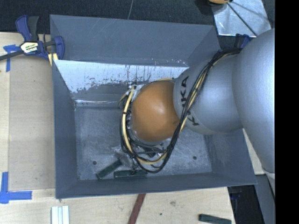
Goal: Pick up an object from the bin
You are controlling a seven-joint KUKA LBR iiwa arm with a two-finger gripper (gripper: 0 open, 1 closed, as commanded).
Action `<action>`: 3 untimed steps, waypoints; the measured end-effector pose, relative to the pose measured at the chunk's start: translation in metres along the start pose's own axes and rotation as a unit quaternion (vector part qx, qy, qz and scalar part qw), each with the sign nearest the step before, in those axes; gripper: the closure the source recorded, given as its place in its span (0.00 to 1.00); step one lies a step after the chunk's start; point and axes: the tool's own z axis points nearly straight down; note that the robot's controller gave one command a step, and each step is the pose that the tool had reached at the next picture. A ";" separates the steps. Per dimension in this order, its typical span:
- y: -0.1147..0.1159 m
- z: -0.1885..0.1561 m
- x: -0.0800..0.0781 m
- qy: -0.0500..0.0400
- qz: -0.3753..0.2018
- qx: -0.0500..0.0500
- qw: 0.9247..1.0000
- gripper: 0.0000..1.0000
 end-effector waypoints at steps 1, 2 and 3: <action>-0.001 0.000 -0.001 -0.003 0.001 0.001 1.000 0.00; -0.001 0.000 -0.001 -0.003 0.001 0.001 1.000 0.00; 0.003 -0.031 -0.037 0.002 0.003 0.000 1.000 0.00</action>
Offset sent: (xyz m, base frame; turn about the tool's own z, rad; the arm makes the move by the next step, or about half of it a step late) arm 0.0000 0.0000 0.0000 0.0000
